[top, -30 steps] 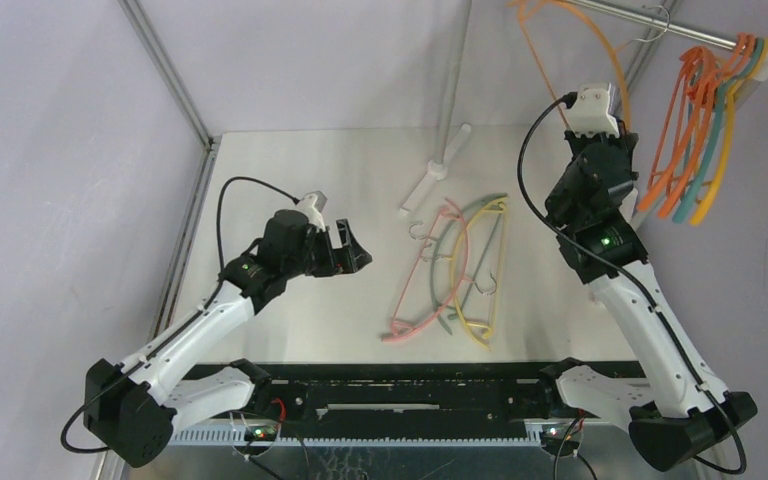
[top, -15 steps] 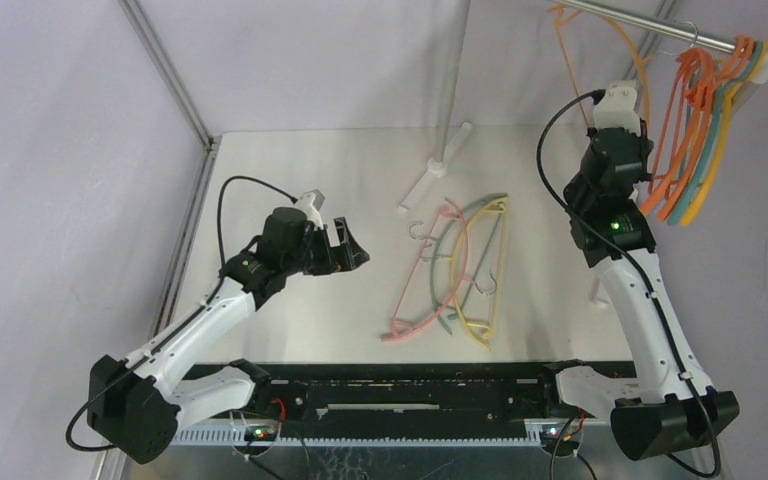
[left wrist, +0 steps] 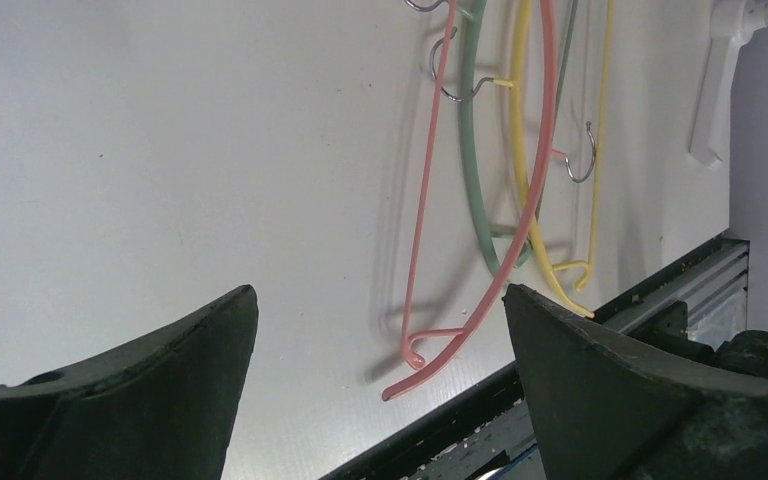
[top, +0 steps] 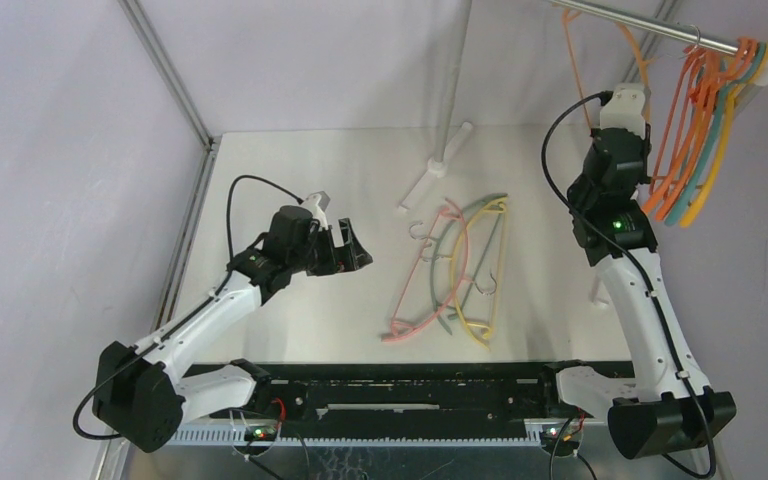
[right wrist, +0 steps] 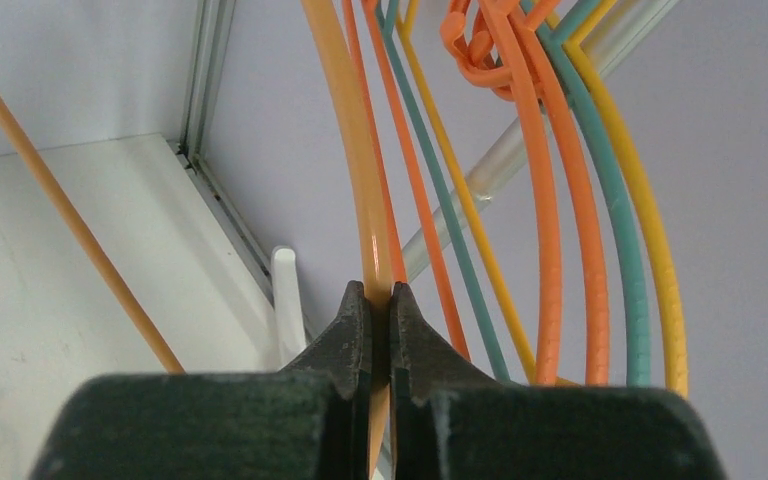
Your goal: Organize the hangers
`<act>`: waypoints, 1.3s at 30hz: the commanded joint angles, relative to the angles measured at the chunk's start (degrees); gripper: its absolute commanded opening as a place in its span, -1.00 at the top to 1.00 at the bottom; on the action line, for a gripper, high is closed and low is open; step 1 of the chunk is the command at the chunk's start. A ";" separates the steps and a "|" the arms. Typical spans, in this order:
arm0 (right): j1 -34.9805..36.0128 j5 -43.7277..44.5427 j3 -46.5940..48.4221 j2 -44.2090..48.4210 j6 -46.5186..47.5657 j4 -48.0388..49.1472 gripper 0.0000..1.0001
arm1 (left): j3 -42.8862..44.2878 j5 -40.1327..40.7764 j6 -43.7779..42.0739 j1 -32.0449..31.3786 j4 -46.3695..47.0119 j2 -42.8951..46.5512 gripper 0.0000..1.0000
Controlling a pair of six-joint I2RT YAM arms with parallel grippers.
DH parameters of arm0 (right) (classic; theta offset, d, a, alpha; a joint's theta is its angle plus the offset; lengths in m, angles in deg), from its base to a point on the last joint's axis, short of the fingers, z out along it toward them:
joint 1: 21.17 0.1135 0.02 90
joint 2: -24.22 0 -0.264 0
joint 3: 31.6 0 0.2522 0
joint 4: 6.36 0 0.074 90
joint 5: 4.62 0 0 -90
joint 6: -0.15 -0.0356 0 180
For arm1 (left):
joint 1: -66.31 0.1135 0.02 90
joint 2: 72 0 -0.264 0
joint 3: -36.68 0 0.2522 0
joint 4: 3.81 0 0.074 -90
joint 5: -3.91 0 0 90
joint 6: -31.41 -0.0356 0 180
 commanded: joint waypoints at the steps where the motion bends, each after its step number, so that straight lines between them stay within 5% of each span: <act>1: -0.89 0.26 -0.88 0.88 -4.68 -4.39 0.79 | 2.18 -1.23 -0.47 0.34 2.24 -0.03 -0.95; 4: -0.92 0.88 -1.85 2.25 -7.14 -4.95 0.66 | 2.39 -1.56 -0.53 0.34 2.15 -0.20 -0.95; 16: 1.59 -3.23 -2.97 10.74 -9.53 -4.22 -0.97 | 1.66 -1.85 -0.57 0.34 2.44 0.19 -0.95; 30: 20.49 -8.66 -2.50 17.67 -2.89 0.08 -0.99 | 0.94 -1.98 0.67 0.35 4.73 -1.70 -0.94; 39: 26.25 -27.73 1.32 7.86 -23.67 -15.12 -0.83 | 0.10 0.01 0.59 0.37 5.24 -3.70 -0.94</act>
